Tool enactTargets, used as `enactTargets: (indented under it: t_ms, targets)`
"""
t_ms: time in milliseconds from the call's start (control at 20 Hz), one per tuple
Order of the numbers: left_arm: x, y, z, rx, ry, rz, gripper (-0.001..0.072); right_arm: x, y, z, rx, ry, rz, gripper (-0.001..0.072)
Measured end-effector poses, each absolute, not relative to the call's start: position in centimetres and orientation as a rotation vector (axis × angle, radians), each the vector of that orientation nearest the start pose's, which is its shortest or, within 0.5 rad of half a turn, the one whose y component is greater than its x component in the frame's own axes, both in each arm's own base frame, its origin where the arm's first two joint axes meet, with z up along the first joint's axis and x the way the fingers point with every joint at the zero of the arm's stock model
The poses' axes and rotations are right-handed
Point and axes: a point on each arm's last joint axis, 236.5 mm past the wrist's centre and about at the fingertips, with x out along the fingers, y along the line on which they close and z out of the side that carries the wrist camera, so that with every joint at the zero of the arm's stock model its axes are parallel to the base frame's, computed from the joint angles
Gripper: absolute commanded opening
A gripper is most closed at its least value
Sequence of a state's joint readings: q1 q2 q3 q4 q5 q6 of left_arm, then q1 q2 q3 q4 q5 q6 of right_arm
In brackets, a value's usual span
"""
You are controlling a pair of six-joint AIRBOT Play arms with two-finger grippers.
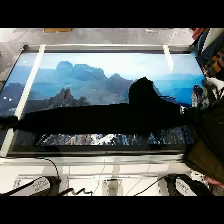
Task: Fold the clothes and pants, and hang the long-sleeved shirts on hangers.
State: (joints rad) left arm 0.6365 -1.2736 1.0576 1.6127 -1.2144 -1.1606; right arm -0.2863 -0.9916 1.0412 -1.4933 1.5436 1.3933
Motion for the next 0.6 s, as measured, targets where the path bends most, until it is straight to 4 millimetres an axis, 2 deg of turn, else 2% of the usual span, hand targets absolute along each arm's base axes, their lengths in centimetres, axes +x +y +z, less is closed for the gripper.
enactTargets:
  t_ms: [100, 300, 400, 600]
  targets:
    - [23.7, 21.1, -4.4, -0.061, 1.559, 0.256, 0.0007, 21.2, -4.4, 2.3, 0.140, 1.546, -0.025, 0.0013]
    - [20.2, 22.5, -5.2, -0.014, 1.653, 0.317, 0.0007, 15.4, -2.7, 0.3, 0.167, 1.679, 0.000, 0.0013]
    - [18.9, 23.5, -5.1, 0.015, 1.684, 0.355, 0.0009, 13.5, -2.2, -0.1, 0.185, 1.734, 0.001, 0.0013]
    - [18.3, 24.5, -4.9, 0.056, 1.693, 0.391, 0.0010, 11.9, -1.7, -0.3, 0.203, 1.789, 0.000, 0.0013]
